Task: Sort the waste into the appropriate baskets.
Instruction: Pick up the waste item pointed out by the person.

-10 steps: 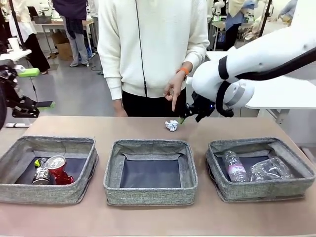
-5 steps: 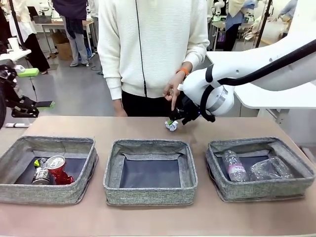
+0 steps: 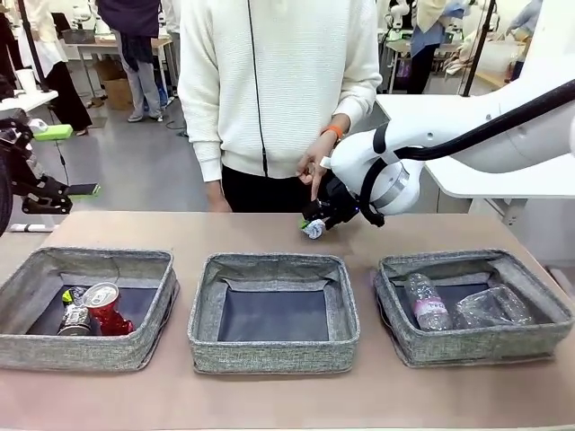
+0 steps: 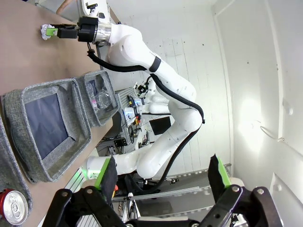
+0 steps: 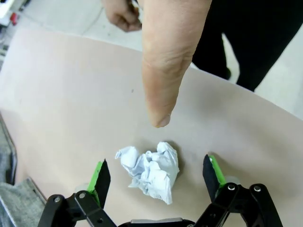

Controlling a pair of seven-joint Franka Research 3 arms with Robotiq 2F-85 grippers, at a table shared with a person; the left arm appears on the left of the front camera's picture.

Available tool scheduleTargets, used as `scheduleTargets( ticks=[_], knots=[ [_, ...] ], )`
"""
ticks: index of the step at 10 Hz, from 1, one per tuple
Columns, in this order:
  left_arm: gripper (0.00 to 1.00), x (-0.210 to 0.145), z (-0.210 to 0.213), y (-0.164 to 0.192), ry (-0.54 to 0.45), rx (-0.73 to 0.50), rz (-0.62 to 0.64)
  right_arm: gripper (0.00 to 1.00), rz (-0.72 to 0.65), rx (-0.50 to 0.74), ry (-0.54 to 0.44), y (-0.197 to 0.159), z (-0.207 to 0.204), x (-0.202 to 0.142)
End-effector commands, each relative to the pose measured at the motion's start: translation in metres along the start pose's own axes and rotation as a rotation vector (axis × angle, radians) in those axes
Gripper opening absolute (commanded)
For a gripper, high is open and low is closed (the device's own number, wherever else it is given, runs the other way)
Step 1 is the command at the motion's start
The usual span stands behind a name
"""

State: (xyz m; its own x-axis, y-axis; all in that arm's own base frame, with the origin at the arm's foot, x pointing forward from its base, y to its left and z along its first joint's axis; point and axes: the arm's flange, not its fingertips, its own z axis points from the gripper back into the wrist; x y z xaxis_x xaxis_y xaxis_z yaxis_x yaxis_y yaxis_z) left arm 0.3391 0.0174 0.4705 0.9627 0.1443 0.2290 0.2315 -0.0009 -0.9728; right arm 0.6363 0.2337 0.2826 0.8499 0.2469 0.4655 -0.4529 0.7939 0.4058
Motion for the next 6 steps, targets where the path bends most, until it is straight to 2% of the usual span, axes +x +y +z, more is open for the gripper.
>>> scheduleTargets(
  ticks=[1,4,5,6],
  knots=[
    [1.00,-0.0021,-0.0006,-0.0033,-0.004,-0.017,-0.006,1.00,0.024,0.025,-0.039,-0.0047,0.0041,-0.0025],
    [1.00,-0.0021,-0.0006,-0.0033,-0.004,-0.017,-0.006,0.12,0.023,0.021,-0.018,-0.0048,0.0049,-0.0025],
    [1.00,-0.0021,-0.0006,-0.0033,-0.004,-0.017,-0.006,0.00,0.021,0.020,-0.015,-0.0052,0.0051,-0.0025],
    [1.00,-0.0021,-0.0006,-0.0033,-0.004,-0.017,-0.006,0.00,0.019,0.018,-0.014,-0.0055,0.0059,-0.0029]
  ],
)
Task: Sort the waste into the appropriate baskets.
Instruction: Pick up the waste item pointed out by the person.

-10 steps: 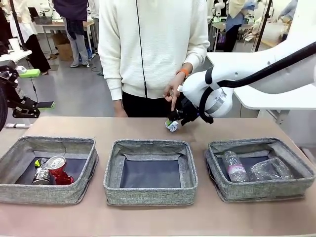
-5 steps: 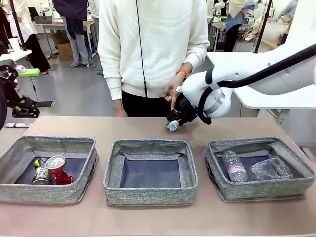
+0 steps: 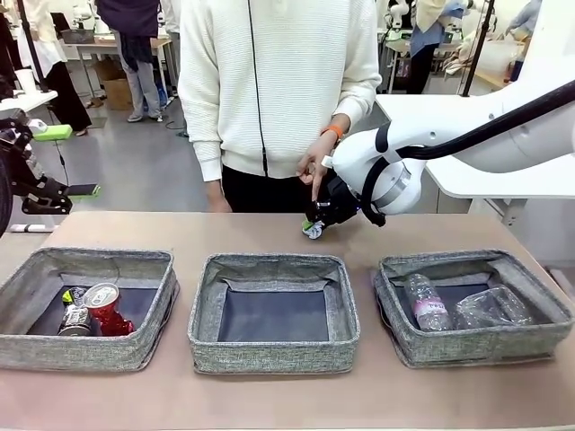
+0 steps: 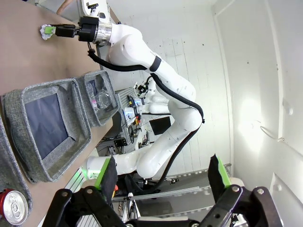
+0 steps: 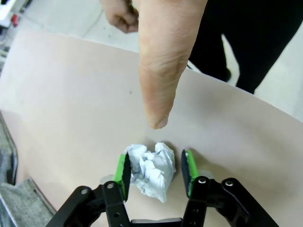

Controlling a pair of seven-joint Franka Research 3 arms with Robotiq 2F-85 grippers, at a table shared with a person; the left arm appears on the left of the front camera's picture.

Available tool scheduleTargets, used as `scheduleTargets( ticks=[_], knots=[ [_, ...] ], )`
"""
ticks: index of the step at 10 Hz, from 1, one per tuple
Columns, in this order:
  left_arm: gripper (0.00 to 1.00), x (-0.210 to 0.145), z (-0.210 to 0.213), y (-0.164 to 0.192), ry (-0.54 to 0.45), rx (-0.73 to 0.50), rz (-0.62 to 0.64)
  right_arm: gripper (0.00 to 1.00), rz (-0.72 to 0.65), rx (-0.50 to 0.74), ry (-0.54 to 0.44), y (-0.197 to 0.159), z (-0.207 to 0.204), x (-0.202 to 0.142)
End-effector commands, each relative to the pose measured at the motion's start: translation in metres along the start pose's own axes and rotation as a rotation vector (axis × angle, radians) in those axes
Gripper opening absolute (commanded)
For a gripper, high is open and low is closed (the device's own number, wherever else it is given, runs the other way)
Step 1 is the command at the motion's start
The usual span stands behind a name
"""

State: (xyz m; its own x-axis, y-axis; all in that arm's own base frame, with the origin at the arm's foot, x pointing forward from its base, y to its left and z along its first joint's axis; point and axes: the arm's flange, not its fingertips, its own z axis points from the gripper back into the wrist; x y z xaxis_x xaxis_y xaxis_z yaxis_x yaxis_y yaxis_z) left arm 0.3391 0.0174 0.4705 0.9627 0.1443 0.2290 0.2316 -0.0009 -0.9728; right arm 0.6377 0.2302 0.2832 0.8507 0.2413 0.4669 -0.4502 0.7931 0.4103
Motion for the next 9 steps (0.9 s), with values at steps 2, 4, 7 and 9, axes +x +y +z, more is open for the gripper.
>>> scheduleTargets(
  ticks=[2,4,7,9],
  knots=[
    [1.00,-0.002,-0.001,-0.003,-0.004,-0.017,-0.006,0.06,0.022,0.014,-0.010,-0.003,0.005,-0.003],
    [1.00,-0.002,-0.001,-0.003,-0.004,-0.017,-0.006,0.00,0.020,0.015,-0.007,-0.003,0.005,-0.004],
    [1.00,-0.002,-0.001,-0.003,-0.004,-0.017,-0.006,0.00,0.013,0.022,-0.004,-0.005,0.007,-0.005],
    [1.00,-0.002,-0.001,-0.003,-0.004,-0.017,-0.006,0.00,-0.014,0.012,0.008,-0.006,0.030,-0.009]
  ],
)
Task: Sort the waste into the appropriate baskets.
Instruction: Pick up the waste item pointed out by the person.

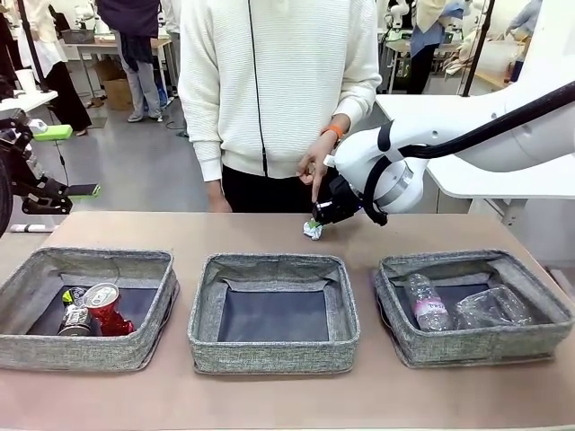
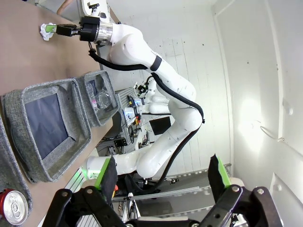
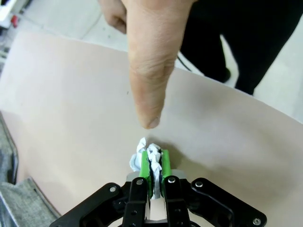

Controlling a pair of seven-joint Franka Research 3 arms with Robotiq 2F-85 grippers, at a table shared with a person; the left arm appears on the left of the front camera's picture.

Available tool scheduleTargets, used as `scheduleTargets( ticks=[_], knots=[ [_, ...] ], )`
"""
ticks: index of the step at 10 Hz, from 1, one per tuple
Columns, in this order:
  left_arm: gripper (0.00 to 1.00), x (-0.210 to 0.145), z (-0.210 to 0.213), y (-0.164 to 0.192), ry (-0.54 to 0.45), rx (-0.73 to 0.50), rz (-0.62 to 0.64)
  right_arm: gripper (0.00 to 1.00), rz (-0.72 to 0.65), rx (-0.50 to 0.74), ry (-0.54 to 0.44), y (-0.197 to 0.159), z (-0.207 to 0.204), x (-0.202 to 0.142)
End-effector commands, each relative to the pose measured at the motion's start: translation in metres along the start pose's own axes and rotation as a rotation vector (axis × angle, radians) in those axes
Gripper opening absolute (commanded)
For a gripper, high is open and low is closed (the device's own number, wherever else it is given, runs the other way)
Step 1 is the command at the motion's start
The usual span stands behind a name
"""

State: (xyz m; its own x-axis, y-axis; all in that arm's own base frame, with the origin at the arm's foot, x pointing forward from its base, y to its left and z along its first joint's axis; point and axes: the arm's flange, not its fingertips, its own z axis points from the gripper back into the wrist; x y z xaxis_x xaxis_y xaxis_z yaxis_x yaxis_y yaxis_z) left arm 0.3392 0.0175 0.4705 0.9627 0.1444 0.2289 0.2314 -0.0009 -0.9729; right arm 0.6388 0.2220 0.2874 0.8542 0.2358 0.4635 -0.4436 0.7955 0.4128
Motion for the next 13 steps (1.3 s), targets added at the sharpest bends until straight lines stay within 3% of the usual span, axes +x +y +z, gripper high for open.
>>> scheduleTargets(
  ticks=[1,3,4,5,6,8,9,12,13],
  knots=[
    [1.00,-0.002,-0.001,-0.003,-0.004,-0.017,-0.006,0.00,-0.135,0.059,0.013,-0.002,0.070,-0.019],
    [1.00,-0.002,-0.001,-0.003,-0.004,-0.017,-0.006,0.00,-0.198,0.183,0.006,0.024,0.176,-0.062],
    [1.00,-0.002,-0.001,-0.003,-0.004,-0.017,-0.006,0.00,-0.228,0.148,0.097,0.051,0.211,-0.077],
    [1.00,-0.002,-0.001,-0.003,-0.004,-0.017,-0.006,0.00,-0.177,-0.026,0.206,0.092,0.232,-0.082],
    [1.00,-0.002,-0.001,-0.003,-0.004,-0.017,-0.006,0.00,-0.135,-0.149,0.284,0.129,0.236,-0.084],
    [1.00,-0.002,-0.001,-0.003,-0.004,-0.017,-0.006,0.00,-0.039,-0.277,0.377,0.168,0.222,-0.086],
    [1.00,-0.002,-0.001,-0.003,-0.004,-0.017,-0.006,0.00,-0.163,-0.091,0.213,0.126,0.246,-0.094],
    [1.00,-0.002,-0.001,-0.003,-0.004,-0.017,-0.006,0.00,-0.163,-0.091,0.213,0.126,0.246,-0.094],
    [1.00,-0.002,-0.001,-0.003,-0.004,-0.017,-0.006,0.09,-0.164,-0.156,0.253,0.136,0.247,-0.098]
  ],
)
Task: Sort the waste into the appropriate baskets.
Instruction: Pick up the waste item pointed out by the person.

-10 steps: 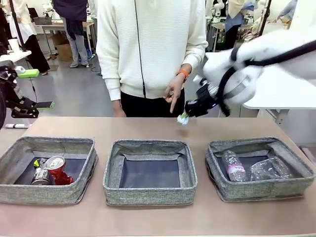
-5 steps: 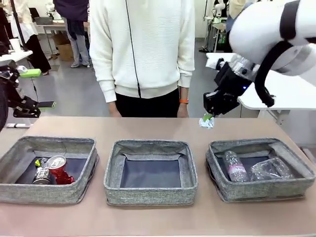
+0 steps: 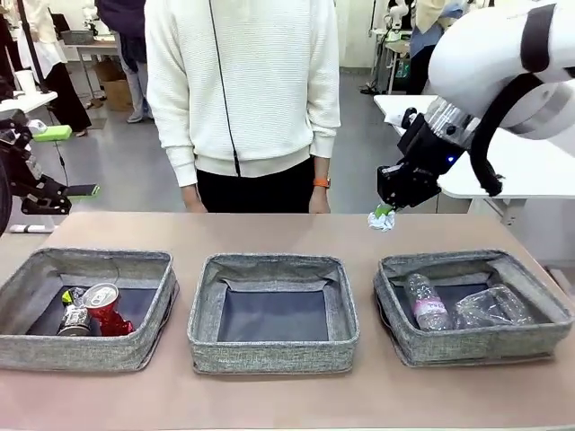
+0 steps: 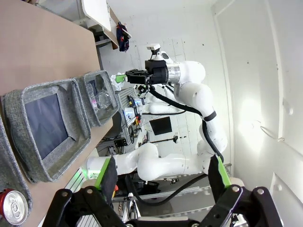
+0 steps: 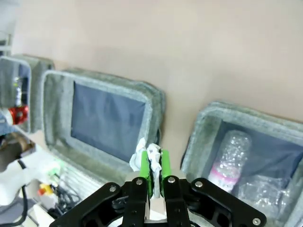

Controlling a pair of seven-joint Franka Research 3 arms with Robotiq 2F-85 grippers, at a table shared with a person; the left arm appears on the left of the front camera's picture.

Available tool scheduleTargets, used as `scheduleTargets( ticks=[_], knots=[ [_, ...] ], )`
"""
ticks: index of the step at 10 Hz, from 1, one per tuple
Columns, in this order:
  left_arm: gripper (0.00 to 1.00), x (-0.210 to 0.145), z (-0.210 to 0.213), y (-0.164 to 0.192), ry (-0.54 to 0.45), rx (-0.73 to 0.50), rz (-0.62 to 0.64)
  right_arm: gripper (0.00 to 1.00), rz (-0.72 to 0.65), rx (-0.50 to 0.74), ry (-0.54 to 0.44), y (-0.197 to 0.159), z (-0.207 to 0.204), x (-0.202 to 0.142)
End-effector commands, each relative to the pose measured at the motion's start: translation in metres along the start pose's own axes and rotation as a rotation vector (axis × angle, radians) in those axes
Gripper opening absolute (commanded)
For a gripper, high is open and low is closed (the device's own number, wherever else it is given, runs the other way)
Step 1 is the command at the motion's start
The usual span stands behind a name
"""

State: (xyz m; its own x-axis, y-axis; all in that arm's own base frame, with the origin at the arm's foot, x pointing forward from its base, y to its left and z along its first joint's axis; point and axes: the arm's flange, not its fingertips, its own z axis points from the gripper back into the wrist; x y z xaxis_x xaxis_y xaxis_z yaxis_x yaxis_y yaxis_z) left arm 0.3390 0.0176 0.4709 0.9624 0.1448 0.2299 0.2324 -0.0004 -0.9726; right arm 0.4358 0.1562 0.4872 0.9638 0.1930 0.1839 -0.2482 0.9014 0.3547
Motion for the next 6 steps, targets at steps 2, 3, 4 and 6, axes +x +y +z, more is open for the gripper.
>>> scheduleTargets(
  ticks=[2,3,4,6],
  knots=[
    [1.00,-0.002,-0.001,-0.003,-0.004,-0.017,-0.005,0.09,0.158,-0.235,0.127,0.108,0.002,0.041],
    [1.00,-0.002,-0.001,-0.003,-0.004,-0.017,-0.005,0.09,0.059,-0.284,0.210,0.156,0.019,0.058],
    [1.00,-0.002,-0.001,-0.003,-0.004,-0.017,-0.005,0.09,-0.028,-0.315,0.239,0.205,0.032,0.070],
    [1.00,-0.002,-0.001,-0.003,-0.004,-0.017,-0.005,0.09,0.025,-0.359,0.213,0.295,0.057,0.072]
  ],
)
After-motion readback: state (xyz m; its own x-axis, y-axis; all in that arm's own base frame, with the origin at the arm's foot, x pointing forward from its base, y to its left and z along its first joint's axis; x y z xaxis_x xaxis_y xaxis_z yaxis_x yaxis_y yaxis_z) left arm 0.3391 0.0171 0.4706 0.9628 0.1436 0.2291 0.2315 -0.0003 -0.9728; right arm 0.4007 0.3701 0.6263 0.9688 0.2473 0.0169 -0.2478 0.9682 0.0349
